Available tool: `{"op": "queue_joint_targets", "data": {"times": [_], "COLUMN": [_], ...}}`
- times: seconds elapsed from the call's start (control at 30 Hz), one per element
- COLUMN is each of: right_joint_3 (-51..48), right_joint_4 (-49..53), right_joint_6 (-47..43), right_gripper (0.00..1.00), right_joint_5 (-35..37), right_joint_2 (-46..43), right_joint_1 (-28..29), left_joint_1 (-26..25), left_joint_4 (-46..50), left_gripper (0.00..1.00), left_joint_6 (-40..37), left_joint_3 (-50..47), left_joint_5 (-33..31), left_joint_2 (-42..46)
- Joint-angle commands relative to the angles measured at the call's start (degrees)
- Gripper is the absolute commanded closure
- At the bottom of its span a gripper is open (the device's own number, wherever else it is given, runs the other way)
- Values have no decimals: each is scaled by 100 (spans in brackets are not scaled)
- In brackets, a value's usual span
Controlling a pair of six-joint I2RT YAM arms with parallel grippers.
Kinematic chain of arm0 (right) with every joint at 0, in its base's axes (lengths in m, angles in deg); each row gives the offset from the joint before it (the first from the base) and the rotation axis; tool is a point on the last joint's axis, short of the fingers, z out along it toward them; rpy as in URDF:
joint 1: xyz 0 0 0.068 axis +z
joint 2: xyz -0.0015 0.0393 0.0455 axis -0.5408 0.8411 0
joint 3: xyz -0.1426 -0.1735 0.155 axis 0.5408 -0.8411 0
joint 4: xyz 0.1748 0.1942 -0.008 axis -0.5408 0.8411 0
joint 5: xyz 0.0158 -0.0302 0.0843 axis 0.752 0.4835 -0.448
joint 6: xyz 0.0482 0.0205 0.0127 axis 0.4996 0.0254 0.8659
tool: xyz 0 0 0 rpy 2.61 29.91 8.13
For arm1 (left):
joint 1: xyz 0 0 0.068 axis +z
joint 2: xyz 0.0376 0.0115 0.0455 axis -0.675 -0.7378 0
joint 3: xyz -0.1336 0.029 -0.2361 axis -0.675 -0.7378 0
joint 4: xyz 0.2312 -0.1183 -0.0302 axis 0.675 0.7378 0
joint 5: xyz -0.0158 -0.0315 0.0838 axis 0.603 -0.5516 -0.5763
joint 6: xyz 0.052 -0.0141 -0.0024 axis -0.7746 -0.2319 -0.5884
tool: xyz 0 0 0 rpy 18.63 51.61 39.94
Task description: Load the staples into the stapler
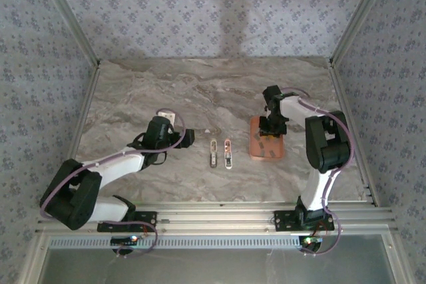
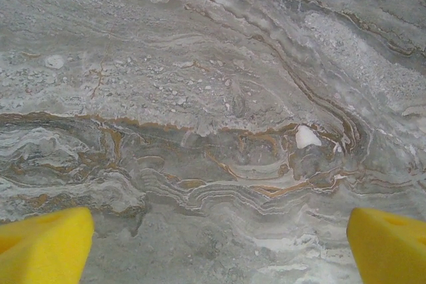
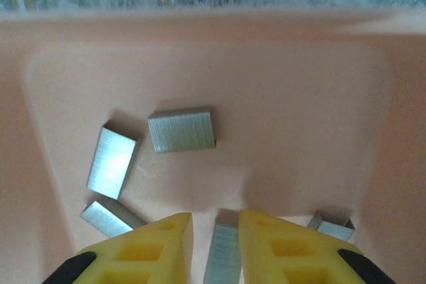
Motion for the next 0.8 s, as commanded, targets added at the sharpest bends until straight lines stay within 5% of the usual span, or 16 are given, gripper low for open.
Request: {"op": "queue_joint_targets", "data": {"times": [0.0, 0.37, 0.77], "right_joint_3": [82, 170, 176], "right_joint_4": [166, 471, 391], "right_joint_6": [-33, 13, 198], "right_gripper": [72, 67, 61], "right_joint_5": [166, 464, 149], "right_joint_2": [117, -529, -147], "right_joint_1": [17, 131, 156], "left_joint_1": [31, 28, 27], "left_joint_4": [-149, -128, -80], "left_gripper": [3, 3, 3], "left_joint_6": [67, 56, -8], "left_joint_3": [125, 147, 116], "left_joint_5": [66, 118, 82], "left_joint_2": [-26, -87, -8]}}
